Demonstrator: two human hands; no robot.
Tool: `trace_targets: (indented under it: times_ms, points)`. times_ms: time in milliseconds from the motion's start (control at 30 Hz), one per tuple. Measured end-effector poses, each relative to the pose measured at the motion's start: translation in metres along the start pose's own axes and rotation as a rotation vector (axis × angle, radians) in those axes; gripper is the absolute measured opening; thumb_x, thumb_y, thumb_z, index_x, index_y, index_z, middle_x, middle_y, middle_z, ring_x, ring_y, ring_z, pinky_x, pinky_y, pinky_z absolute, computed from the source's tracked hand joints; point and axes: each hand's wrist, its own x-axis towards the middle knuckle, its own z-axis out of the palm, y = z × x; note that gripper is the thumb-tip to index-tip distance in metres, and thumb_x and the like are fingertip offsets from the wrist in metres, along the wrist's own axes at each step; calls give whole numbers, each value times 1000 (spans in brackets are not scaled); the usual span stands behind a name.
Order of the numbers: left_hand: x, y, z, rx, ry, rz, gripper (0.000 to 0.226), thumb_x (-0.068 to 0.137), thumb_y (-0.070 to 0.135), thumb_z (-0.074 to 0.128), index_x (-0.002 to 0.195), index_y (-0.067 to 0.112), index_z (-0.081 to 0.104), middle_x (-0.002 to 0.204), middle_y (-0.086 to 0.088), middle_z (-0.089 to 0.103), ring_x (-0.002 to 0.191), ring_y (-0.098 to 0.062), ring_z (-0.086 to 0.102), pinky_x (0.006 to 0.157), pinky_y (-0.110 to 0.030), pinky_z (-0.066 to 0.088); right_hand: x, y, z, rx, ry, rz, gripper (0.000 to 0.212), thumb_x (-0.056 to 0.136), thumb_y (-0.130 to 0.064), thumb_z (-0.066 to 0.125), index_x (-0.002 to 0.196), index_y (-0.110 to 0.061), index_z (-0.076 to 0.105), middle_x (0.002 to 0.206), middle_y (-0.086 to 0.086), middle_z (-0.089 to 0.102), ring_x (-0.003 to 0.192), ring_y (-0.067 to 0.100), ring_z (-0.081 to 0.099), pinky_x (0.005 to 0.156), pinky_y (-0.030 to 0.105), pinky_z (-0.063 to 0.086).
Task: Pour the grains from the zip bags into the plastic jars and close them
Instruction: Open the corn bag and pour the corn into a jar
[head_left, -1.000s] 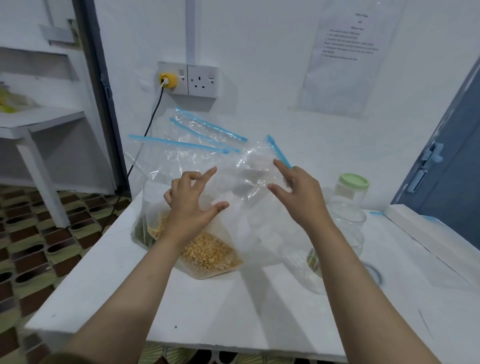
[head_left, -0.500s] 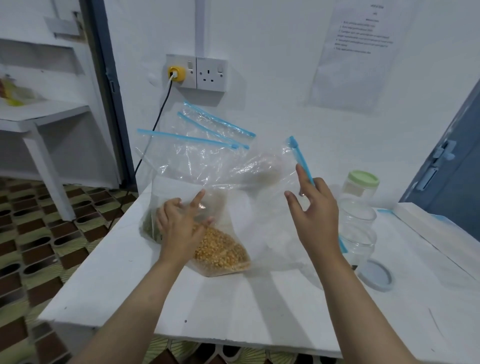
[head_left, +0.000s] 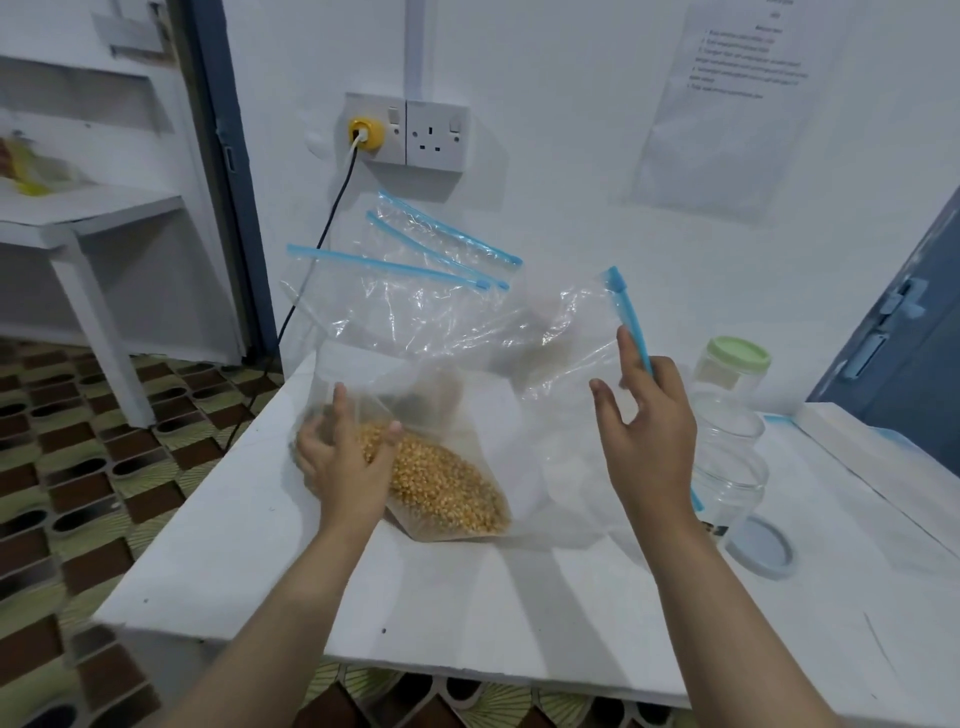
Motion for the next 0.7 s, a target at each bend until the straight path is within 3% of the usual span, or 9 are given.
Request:
trace_targets:
  times_ms: [100,267,433,533,600,700]
  points:
    - [-5,-3,-2,-234,-84,27,67,94,43,59,153,40,25,153,-10,24,143,-25,25,115,-45,29,-1,0,1,-8,5,18,54,93,-13,66,145,-15,50,96,-3,46,82,15,52,69,17,36]
    - [7,1,-14,-413,-17,49,47,97,17,61,141,26,50,143,-1,43,125,-9,46,95,-10,37,-3,1,0,-8,0,55,54,93,-11,66,144,-13,50,95,-2,46,80,4,42,69,5,35]
    - [20,11,-20,-663,14,-43,51,95,6,62,141,22,50,138,-2,53,127,-12,52,107,-25,42,-4,-1,-2,5,-6,92,53,94,-11,66,145,-12,50,98,-2,45,88,-3,41,74,-3,33]
    - [6,5,-14,-634,-5,-32,60,93,11,66,145,30,42,144,8,44,134,-8,42,103,-19,38,-5,-2,-3,11,-11,112,54,94,-12,66,145,-12,50,97,-3,45,87,-3,41,74,-4,32]
    - [-5,3,-10,-612,-4,-15,67,92,15,69,147,34,36,141,17,40,131,3,38,98,-14,36,-6,-2,-3,14,-10,110,54,93,-11,66,144,-12,50,96,-3,45,86,-2,41,75,-3,33]
    - [-13,2,-4,-557,-29,34,75,90,16,71,149,34,30,128,34,34,109,34,33,87,2,30,-8,-1,-2,25,-6,103,53,92,-10,67,143,-12,52,95,-2,46,85,-1,42,76,-2,33]
